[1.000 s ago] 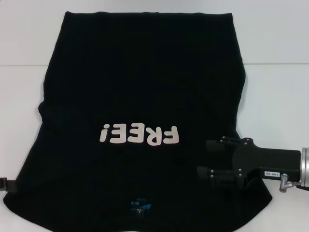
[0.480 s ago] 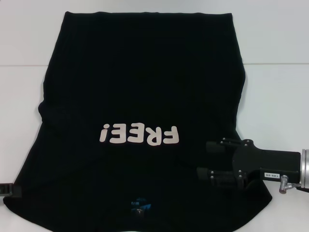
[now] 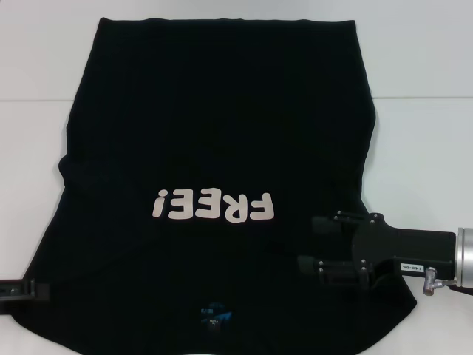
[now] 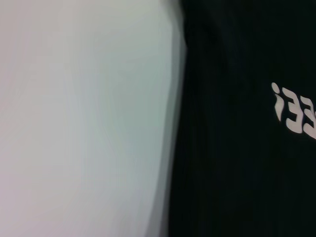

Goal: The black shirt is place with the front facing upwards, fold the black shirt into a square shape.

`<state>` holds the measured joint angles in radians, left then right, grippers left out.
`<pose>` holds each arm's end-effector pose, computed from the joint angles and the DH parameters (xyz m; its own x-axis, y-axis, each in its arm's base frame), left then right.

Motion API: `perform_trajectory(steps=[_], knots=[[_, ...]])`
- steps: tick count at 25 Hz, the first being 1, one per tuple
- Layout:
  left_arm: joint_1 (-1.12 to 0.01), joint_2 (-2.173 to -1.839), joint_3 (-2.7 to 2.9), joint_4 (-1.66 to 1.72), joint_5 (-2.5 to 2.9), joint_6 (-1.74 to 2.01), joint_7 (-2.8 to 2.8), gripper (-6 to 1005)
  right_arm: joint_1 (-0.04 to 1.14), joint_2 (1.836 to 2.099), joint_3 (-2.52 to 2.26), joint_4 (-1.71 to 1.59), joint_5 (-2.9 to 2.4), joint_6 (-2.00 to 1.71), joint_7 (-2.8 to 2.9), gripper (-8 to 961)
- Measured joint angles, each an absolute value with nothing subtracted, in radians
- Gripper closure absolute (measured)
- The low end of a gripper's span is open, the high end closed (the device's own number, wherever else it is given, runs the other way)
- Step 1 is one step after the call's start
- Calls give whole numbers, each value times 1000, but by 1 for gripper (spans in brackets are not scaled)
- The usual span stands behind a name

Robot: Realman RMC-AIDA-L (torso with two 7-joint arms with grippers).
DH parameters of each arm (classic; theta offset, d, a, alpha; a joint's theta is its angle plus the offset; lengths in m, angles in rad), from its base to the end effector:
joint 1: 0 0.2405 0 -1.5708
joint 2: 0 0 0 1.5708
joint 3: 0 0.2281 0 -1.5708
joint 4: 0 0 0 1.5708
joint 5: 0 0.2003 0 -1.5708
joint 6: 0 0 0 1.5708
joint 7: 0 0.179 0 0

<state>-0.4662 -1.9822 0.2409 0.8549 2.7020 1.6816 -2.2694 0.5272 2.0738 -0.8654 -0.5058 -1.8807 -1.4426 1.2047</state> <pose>-0.3510 0.2671 0.0640 0.0387 0.9414 0.3351 0.9927 0.0021 -0.1204 0.2248 0.3112 -0.0545 0.8346 -0.2835 -0.4724 -0.3899 -0.9097 -0.1430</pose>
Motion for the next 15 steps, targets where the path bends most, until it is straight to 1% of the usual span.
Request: perform_trajectory(steps=[15], knots=[[-472, -1983, 243, 833, 2671, 1693, -2253, 139, 534, 2077, -864, -506, -1879, -1453, 1208, 119]])
